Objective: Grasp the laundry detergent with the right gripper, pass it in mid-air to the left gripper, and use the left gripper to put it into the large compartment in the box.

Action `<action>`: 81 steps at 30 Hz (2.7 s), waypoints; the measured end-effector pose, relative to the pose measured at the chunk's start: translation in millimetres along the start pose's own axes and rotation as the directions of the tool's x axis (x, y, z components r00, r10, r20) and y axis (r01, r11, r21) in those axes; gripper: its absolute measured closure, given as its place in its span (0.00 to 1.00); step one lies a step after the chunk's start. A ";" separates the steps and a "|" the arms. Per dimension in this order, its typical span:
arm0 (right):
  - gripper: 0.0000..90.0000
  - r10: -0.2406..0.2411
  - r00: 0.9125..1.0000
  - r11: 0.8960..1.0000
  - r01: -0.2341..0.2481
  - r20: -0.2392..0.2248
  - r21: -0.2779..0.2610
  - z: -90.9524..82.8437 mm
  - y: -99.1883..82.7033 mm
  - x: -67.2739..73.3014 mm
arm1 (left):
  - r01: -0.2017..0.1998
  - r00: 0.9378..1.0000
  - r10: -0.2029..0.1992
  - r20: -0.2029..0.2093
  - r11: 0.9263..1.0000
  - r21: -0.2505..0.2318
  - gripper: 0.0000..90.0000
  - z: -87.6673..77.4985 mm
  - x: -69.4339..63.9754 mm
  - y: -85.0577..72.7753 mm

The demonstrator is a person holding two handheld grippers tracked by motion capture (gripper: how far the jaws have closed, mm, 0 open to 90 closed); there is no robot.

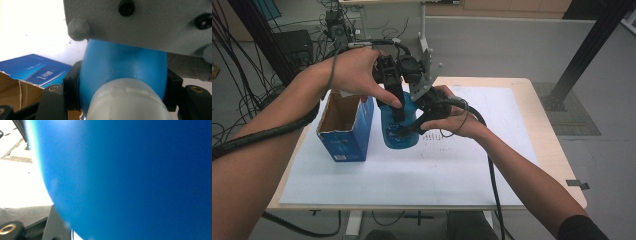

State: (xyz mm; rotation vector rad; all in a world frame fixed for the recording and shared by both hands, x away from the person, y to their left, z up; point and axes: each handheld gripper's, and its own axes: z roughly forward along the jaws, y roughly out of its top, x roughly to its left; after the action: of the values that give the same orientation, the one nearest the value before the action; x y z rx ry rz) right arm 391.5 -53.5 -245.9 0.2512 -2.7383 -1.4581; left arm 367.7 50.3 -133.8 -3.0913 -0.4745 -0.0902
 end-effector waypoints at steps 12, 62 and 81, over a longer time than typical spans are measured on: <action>0.48 -0.012 1.000 1.000 0.012 -0.005 -0.009 1.7 -1.2 -1.8 | -0.002 1.000 0.002 0.003 1.000 0.004 0.41 0.6 0.5 0.3; 0.47 -0.002 1.000 1.000 0.002 -0.024 -0.013 4.4 -3.9 -1.4 | -0.002 1.000 0.001 0.024 1.000 0.019 0.41 3.2 0.2 -0.6; 0.46 -0.001 0.999 1.000 0.001 -0.034 -0.017 6.0 -4.1 -1.3 | -0.002 1.000 0.002 0.026 1.000 0.015 0.41 3.8 -0.3 -2.9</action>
State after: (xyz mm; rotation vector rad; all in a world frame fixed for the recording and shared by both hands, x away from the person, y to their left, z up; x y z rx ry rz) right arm 392.6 -50.6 -252.5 0.2744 -2.6986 -1.4621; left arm 366.7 53.0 -137.5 -3.0813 -0.4705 -0.0465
